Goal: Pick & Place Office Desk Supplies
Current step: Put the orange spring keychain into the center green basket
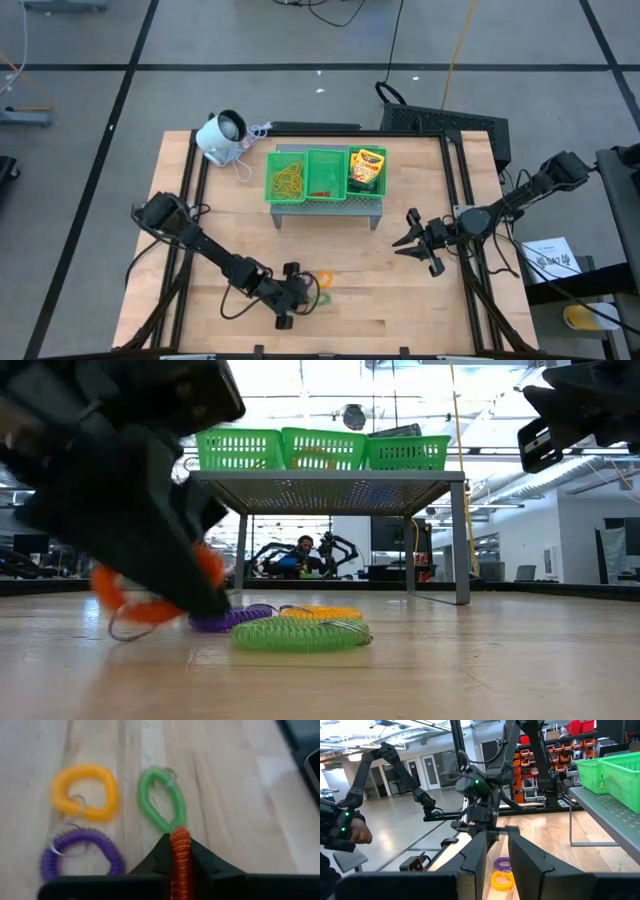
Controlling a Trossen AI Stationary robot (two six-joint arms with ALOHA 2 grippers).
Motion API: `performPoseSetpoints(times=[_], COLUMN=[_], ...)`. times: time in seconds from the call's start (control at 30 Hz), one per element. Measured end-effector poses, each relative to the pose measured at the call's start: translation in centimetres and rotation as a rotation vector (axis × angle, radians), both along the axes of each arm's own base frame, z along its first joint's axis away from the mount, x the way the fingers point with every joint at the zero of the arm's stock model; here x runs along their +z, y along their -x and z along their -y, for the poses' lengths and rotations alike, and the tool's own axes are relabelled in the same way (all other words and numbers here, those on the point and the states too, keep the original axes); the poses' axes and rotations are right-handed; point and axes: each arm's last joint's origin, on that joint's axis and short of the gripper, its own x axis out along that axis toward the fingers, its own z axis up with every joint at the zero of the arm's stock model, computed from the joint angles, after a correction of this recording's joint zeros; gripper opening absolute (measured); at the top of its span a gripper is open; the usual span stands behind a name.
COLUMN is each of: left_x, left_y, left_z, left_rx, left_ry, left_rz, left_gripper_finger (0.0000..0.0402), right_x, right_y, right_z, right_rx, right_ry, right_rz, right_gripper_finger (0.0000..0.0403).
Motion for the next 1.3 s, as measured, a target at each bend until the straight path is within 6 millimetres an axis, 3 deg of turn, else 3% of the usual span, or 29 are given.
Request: performPoseSetpoints(times=[0.2,0.33,0.6,0.77,0.93,1.3], left_x=[2.3,5.0,11.4,14.6,16.3,17.8], left_y=[0.7,1.0,2.1,2.7,2.7,0.9], left_z=[-0.7,-1.0,-2.8,-4.3,-5.8,-9.8], left_rx=[0.028,0.030,0.060,0.110,0.124,0.216], left_ry=[0.000,-0.015,-0.029,-0.053,-0.124,-0.279], left_rz=[-0.008,0.086,0.301,0.426,0.518,0.655], left_gripper_finger=[0.0035,0.0050,0.0021,0.0043,0.0055,0.0031], right_x=[0.0,0.0,0.0,0.0,0.0,0.0], right_y=[0.0,0.0,0.0,0.0,0.0,0.0], right_z=[0.0,0.0,0.0,0.0,0.0,0.0], right_rx=[-0.002,-0.002,-0.002,-0.002,-0.003,-0.004], right_ry=[-0.001,-0.002,-0.004,-0.004,-0.002,-0.002], right_rz=[-0.003,-0.002,0.000,0.000,-0.003,-0.003], right_gripper_finger=[0.0070,0.0070,0.0070,0.0070,0.0070,0.0070])
